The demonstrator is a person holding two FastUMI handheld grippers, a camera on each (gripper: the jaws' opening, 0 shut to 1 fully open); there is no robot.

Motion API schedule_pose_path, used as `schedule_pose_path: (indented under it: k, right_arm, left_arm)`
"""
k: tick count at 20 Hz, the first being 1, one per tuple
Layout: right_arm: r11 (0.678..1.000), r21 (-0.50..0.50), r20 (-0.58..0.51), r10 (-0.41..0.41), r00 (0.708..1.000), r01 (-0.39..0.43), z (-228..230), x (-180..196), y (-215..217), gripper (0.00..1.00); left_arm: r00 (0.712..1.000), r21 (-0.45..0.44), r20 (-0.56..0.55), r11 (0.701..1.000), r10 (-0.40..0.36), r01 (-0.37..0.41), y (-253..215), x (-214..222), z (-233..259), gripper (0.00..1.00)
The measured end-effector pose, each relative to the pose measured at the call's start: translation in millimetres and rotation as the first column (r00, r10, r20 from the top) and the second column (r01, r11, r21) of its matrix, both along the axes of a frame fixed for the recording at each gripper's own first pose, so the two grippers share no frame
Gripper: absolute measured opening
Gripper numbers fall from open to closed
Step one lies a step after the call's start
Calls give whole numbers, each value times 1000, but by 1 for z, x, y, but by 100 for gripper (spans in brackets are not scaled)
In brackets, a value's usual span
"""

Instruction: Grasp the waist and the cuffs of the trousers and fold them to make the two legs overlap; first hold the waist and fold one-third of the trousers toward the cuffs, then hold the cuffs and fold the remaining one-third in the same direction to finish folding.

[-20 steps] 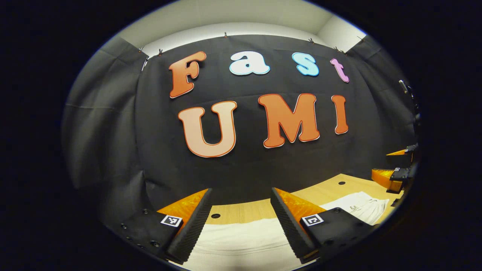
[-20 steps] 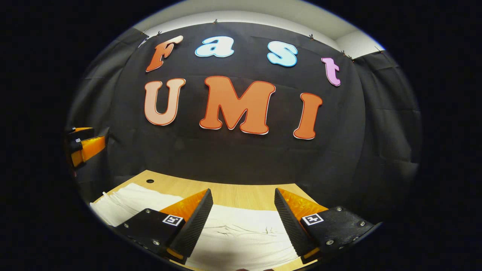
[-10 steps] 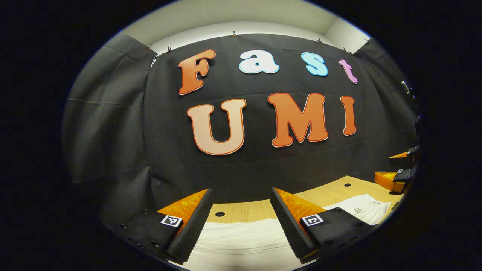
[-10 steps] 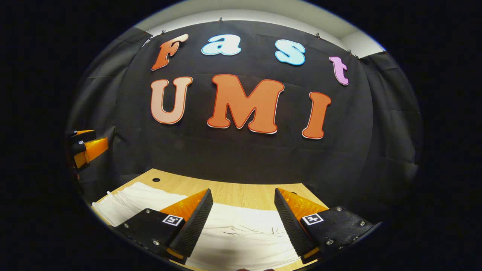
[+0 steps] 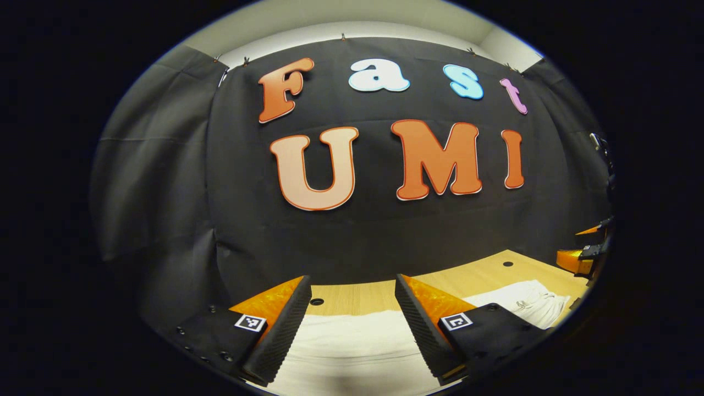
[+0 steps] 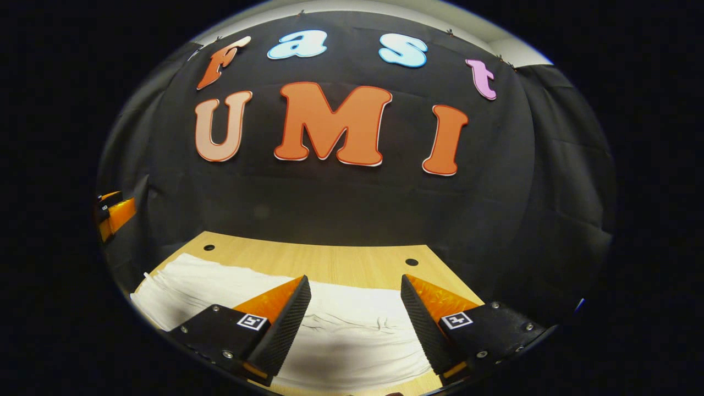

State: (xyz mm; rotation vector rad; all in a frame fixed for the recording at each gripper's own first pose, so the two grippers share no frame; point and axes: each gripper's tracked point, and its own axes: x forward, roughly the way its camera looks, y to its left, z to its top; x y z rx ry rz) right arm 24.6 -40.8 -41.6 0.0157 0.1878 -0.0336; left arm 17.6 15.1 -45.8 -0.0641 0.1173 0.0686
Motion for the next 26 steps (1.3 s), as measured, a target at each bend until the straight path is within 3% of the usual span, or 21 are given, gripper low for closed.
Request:
schedule_pose_path:
  k: [4,8,12,13,16,20,22,26]
  right_arm:
    - [994,101,-172,-32,985,50,-53,0,-23,99]
    - [969,196,-351,-74,934,151,-106,-7,-45,99]
    - [891,315,-572,-96,815,326,-175,-35,-67,98]
    - [859,353,-616,-84,783,370,-190,-42,-70,98]
    - [775,410,-688,-83,721,481,-221,-51,-89,97]
    - [730,402,-726,-113,679,552,-241,-53,-115,97]
    - [707,393,-747,-128,652,589,-252,-50,-132,97]
    - [699,362,-772,-147,619,617,-266,-48,-148,97]
  left_arm:
    - [991,1,-129,1000,25,-25,21,-6,-51,100]
    - [971,-21,-233,998,56,-63,45,-25,-95,99]
    - [930,-48,-349,989,115,-140,80,-51,-141,100]
    - [921,-40,-367,987,129,-154,88,-57,-149,100]
    - [860,-100,-486,968,154,-229,115,-90,-192,100]
    - [779,-266,-612,893,135,-364,131,-104,-256,100]
    - [729,-337,-674,828,119,-447,135,-115,-292,97]
    - [644,-435,-761,678,74,-593,136,-134,-332,99]
